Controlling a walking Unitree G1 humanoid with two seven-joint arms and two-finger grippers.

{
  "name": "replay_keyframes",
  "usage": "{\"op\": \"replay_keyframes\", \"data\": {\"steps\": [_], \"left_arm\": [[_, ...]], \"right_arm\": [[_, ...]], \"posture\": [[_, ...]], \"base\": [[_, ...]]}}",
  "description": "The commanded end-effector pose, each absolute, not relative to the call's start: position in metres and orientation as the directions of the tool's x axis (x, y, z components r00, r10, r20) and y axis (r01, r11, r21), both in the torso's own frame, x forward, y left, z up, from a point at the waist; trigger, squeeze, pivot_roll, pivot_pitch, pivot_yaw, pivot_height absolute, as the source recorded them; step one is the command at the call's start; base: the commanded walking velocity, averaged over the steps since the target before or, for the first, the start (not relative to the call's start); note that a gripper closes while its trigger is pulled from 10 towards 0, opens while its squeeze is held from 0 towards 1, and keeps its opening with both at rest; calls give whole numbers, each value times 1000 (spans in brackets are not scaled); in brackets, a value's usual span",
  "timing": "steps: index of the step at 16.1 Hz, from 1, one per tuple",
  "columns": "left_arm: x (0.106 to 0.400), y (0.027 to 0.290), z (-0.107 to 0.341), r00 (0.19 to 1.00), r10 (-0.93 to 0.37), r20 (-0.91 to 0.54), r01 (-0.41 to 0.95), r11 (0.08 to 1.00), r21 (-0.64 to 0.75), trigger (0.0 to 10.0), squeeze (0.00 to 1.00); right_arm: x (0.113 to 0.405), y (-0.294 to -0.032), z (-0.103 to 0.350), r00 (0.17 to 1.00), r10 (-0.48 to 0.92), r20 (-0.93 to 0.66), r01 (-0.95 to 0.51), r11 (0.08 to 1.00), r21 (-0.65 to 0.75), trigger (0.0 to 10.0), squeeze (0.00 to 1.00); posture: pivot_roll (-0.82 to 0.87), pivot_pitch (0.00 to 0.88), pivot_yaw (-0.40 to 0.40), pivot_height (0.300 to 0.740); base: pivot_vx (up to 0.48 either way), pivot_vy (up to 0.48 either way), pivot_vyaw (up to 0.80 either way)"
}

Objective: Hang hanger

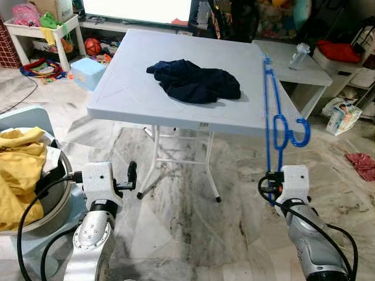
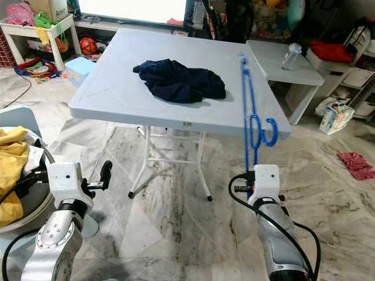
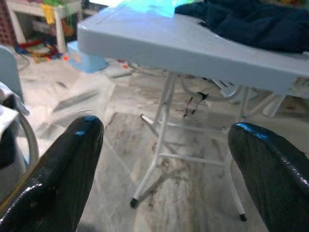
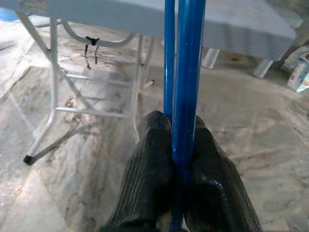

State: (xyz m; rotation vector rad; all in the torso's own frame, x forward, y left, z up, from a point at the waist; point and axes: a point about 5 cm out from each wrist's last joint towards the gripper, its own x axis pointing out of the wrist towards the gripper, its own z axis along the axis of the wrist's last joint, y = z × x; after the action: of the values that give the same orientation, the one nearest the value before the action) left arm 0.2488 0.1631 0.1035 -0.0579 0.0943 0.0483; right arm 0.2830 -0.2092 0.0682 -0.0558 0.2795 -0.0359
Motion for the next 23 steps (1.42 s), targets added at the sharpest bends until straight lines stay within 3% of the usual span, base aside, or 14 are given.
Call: {"op": "replay_keyframes", "data": {"steps": [1, 23], "left_arm": [[249, 159, 104, 994, 20, -107, -29, 997, -76, 10000, 0], [254, 151, 104, 983, -88, -160, 78, 995, -66, 10000, 0]], "right_arm": [[284, -212, 77, 967, -62, -246, 52, 998, -47, 10000, 0], [292, -200, 89, 966, -88, -242, 84, 996, -27, 10000, 0]], "posture": [[100, 49, -128, 740], [100, 50, -121, 740]], "base": [[0, 0, 0], [0, 316, -794]]}}
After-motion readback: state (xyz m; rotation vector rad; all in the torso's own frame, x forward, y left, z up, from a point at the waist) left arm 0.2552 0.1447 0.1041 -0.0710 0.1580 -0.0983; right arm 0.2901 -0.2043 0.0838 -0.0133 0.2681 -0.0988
